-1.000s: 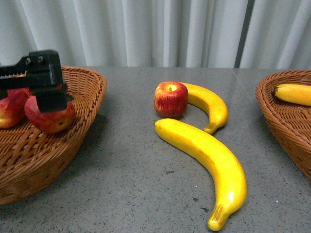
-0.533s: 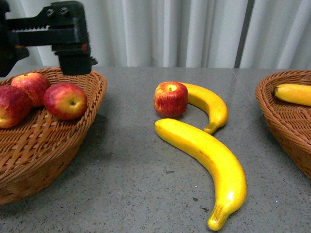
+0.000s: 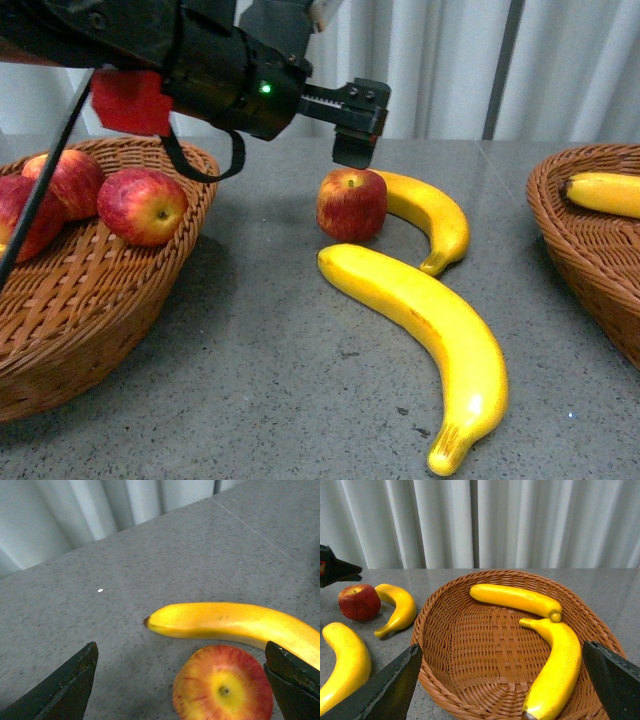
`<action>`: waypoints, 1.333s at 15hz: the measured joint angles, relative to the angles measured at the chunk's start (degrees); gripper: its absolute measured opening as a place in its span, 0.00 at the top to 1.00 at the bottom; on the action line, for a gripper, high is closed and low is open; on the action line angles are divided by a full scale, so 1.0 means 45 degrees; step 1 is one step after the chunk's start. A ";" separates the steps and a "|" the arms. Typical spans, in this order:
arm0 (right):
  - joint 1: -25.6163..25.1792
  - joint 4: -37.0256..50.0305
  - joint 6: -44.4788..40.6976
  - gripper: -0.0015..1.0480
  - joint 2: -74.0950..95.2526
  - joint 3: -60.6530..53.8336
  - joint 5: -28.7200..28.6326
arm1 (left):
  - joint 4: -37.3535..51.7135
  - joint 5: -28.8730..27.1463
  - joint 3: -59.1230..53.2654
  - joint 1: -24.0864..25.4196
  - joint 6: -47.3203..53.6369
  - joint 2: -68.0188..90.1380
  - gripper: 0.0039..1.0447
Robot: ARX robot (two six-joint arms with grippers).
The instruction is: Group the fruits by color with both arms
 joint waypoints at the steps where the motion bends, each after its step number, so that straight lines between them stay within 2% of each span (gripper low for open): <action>1: 0.0000 0.0000 0.0000 0.06 0.0000 0.0000 -0.0005 | -0.0083 0.0097 0.0544 -0.0282 0.0117 0.0520 0.06; 4: 0.0000 0.0000 0.0000 0.06 0.0000 0.0000 0.0000 | -0.0398 -0.0049 0.1195 -0.0695 0.0121 0.1447 0.06; 7: 0.0000 0.0000 0.0000 0.06 0.0000 0.0000 0.0000 | -0.1107 -0.0777 0.1219 -0.0631 0.0058 0.1734 0.06; 10: 0.0000 0.0000 0.0000 0.06 0.0000 0.0000 0.0000 | -0.1729 -0.0937 0.1379 -0.0471 -0.0243 0.1982 0.06; 11: 0.0000 0.0000 0.0000 0.06 0.0000 0.0000 0.0000 | -0.1758 -0.0821 0.1379 -0.0461 -0.0272 0.2069 0.10; 13: 0.0000 0.0000 0.0000 0.06 0.0000 0.0000 0.0000 | -0.1787 -0.0607 0.1360 -0.0461 -0.0359 0.2079 0.30; 14: 0.0000 0.0000 0.0000 0.06 0.0000 0.0000 0.0000 | -0.1753 -0.0607 0.1350 -0.0461 -0.0374 0.2079 0.34; 17: 0.0000 0.0005 0.0000 0.06 0.0000 0.0000 -0.0005 | -0.1064 -0.0908 0.0811 -0.0447 -0.0709 0.1253 0.36; 20: 0.0000 0.0000 0.0000 0.06 0.0000 0.0000 0.0000 | 0.0418 -0.2560 -0.0733 -0.0087 -0.1598 -0.1831 0.36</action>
